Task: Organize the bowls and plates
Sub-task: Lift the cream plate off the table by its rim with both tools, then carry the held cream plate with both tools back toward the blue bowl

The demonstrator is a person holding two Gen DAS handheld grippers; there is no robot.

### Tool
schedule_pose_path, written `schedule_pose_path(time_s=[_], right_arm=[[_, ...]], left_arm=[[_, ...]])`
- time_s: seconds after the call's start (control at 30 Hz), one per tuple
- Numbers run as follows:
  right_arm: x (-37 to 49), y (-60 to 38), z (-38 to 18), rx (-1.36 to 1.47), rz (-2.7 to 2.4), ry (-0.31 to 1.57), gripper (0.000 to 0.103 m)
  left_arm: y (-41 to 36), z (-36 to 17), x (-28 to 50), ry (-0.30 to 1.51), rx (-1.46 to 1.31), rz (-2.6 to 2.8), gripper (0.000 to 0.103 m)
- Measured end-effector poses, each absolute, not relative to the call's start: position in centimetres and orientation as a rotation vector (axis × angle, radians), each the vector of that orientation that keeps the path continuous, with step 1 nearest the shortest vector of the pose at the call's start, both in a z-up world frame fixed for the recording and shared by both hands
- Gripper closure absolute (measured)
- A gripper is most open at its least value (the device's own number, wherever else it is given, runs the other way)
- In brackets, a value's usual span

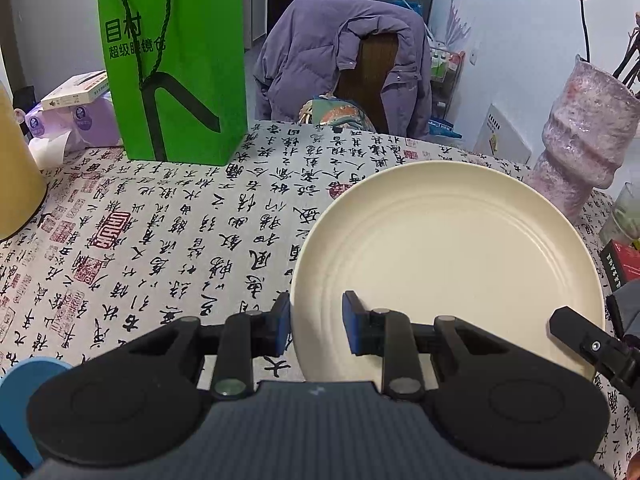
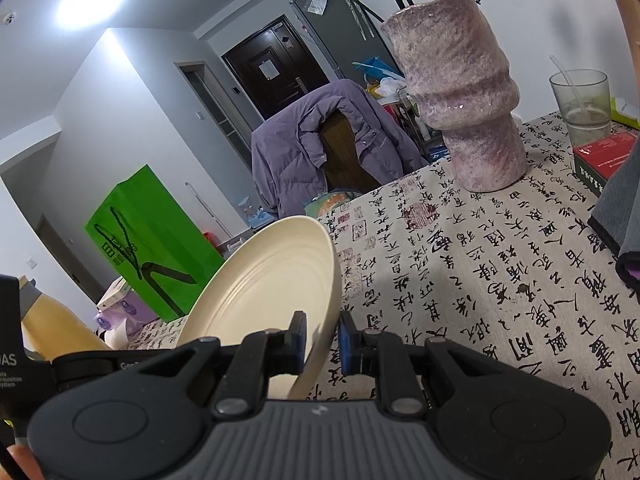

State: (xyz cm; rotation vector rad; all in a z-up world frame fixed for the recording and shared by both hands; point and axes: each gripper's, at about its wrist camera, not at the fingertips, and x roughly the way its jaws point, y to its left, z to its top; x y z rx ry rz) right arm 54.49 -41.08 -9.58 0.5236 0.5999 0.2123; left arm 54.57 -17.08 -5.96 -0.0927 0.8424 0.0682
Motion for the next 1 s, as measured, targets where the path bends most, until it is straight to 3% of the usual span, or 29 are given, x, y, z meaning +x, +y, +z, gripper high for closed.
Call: schedule_pose_path(time_s=[1.0], right_arm=[[52.9,-40.2,-8.1,0.513,0.233,0.557,0.087]], left_arm=[[-16.1,-4.2,52.8,0.812,-0.109,0.06,0.076]])
